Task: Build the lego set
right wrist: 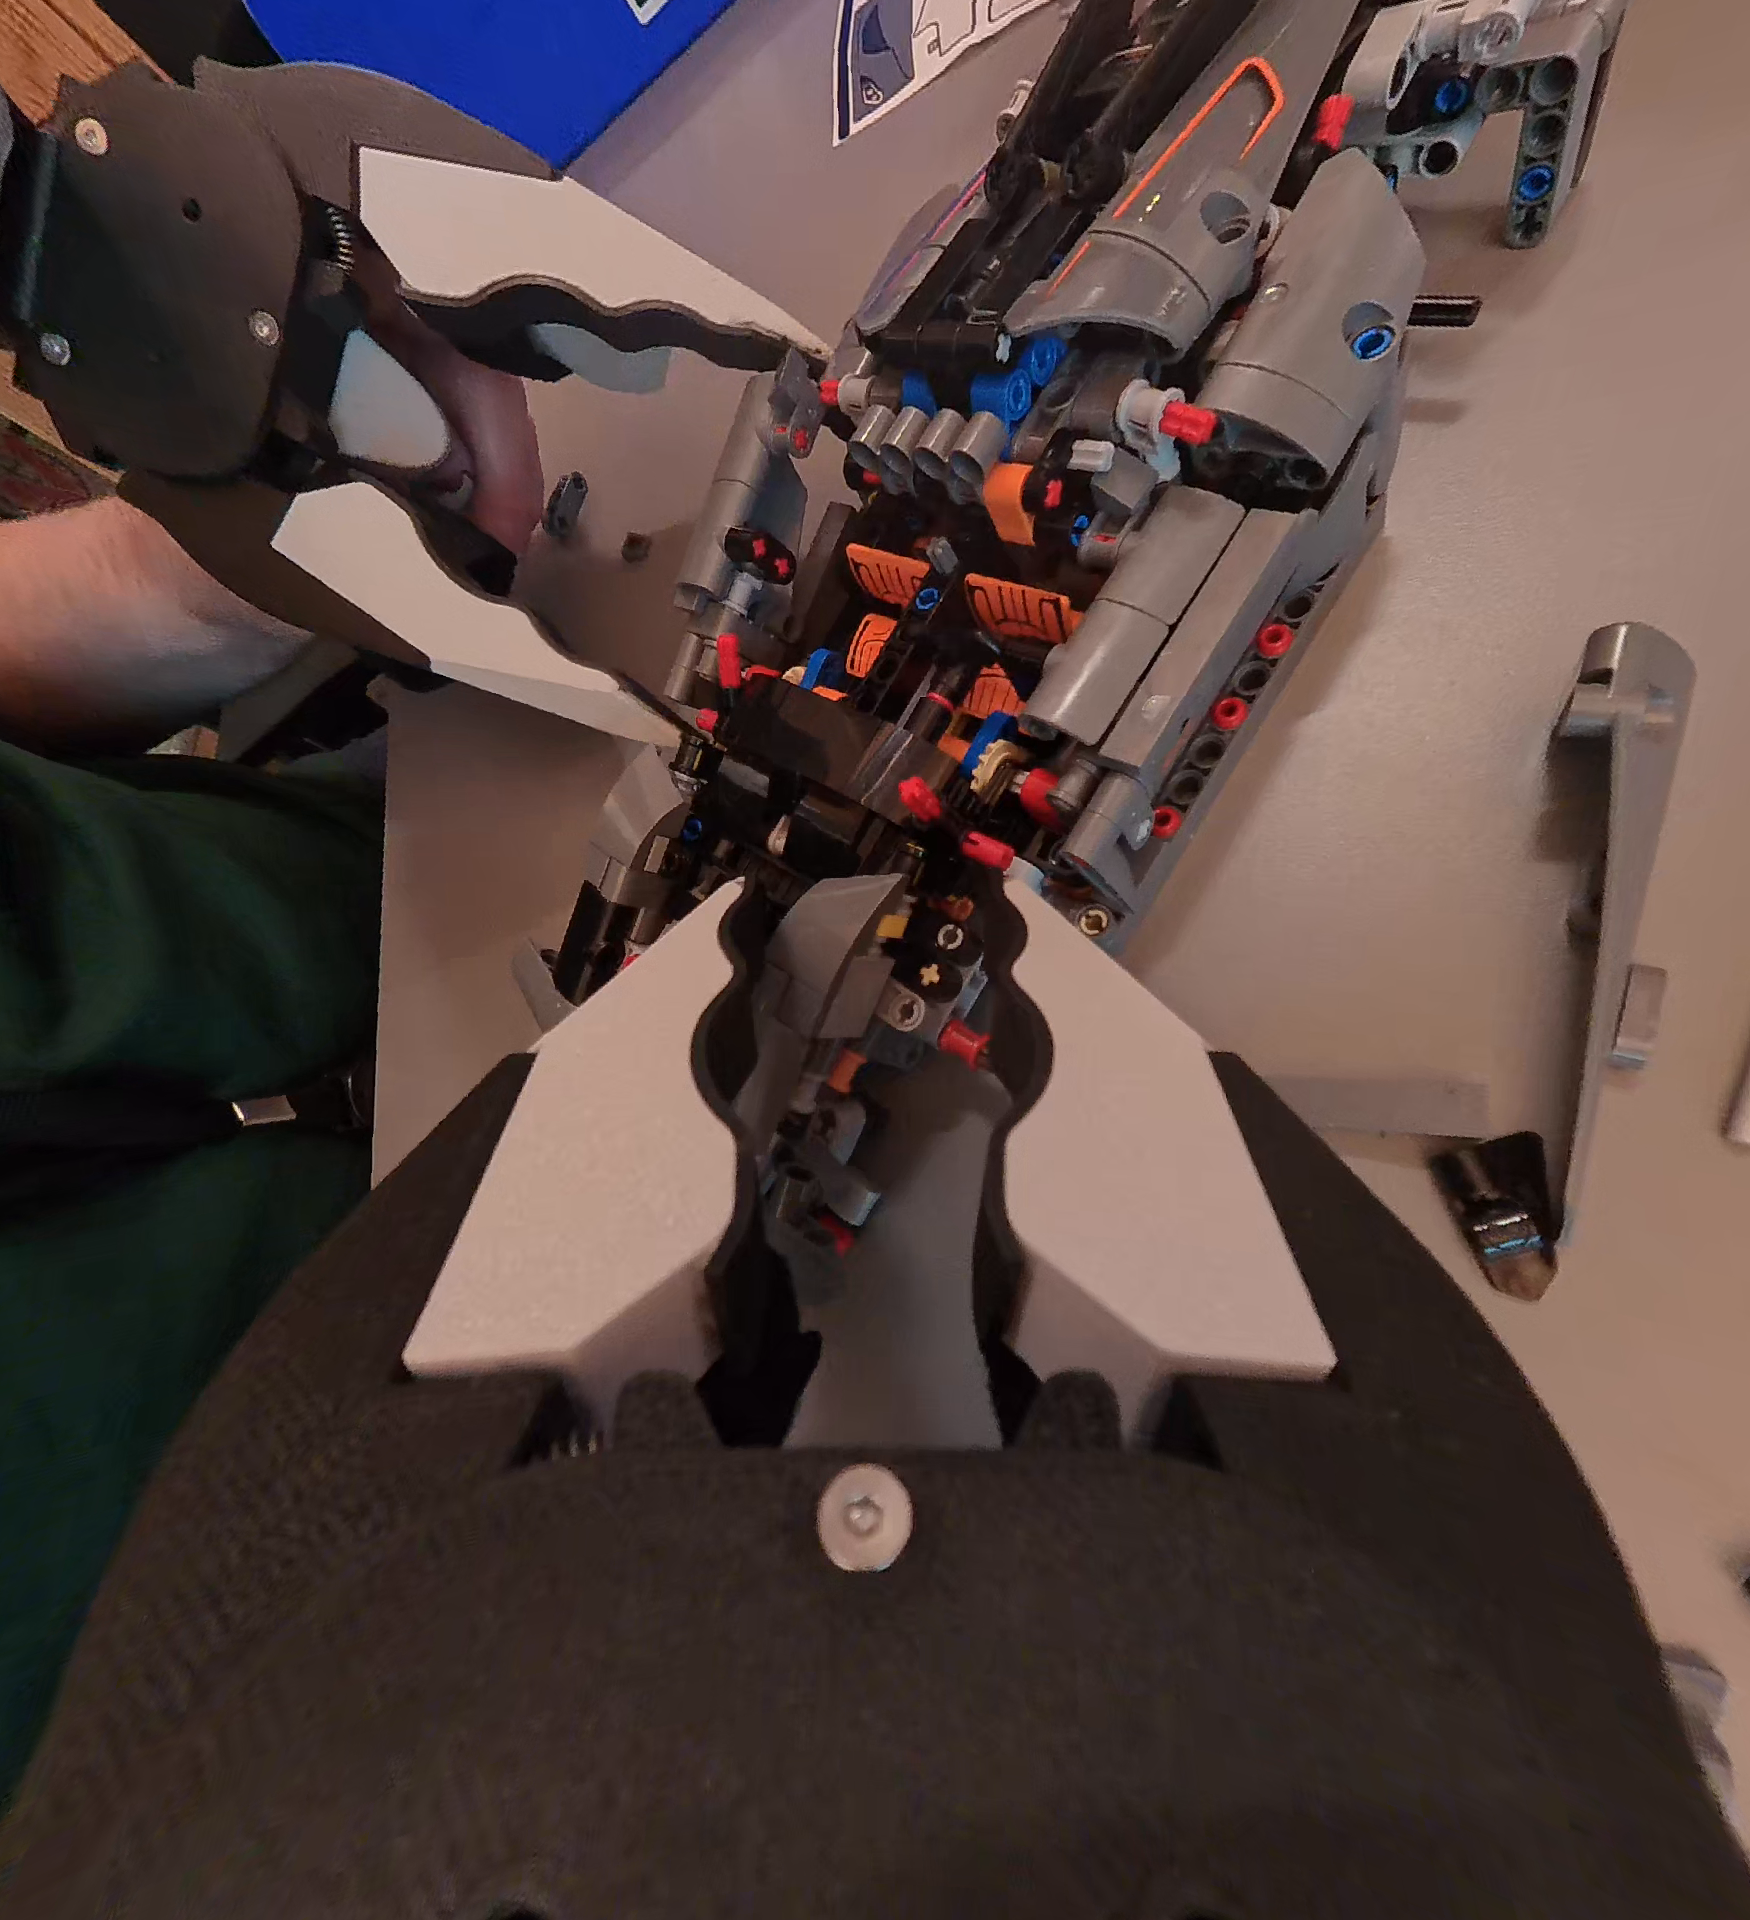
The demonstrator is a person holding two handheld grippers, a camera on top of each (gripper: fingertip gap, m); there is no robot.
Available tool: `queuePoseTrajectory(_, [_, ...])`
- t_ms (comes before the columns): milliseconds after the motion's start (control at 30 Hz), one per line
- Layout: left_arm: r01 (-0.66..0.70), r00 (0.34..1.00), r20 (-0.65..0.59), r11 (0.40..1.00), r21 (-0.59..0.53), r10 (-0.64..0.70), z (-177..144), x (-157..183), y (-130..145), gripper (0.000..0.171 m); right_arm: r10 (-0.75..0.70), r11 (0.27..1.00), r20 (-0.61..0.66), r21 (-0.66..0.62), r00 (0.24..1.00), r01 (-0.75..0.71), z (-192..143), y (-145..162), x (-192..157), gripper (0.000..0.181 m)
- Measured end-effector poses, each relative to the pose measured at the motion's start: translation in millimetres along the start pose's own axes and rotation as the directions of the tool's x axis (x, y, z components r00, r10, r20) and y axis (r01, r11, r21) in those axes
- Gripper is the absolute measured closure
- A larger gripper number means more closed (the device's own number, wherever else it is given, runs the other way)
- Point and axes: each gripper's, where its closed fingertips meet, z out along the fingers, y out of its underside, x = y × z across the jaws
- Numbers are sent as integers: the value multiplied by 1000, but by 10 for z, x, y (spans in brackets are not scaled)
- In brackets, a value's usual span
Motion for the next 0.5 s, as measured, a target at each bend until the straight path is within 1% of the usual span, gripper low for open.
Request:
queuePoseTrajectory(67, [-5, 1000, 26, 1000, -2, 5, 12, -10, -4, 86, 0, 1000, 1, 0, 1000, 0, 0, 1, 0, 141])
queuePoseTrajectory(233, [-30, 999, 33, 1000, -2, 30, 2, -14, -2, 94, -2, 1000, 9, -3, 1000, 2, 21, 2, -27, 142])
queuePoseTrajectory(367, [-69, 997, 19, 998, -6, 69, -25, -74, 28, 94, -18, 1000, 17, -5, 1000, 18, 75, -9, -72, 141])
queuePoseTrajectory(500, [-95, 995, -27, 995, 8, 95, -37, -130, 63, 94, -23, 1000, 33, -2, 999, 23, 119, -22, -115, 140])
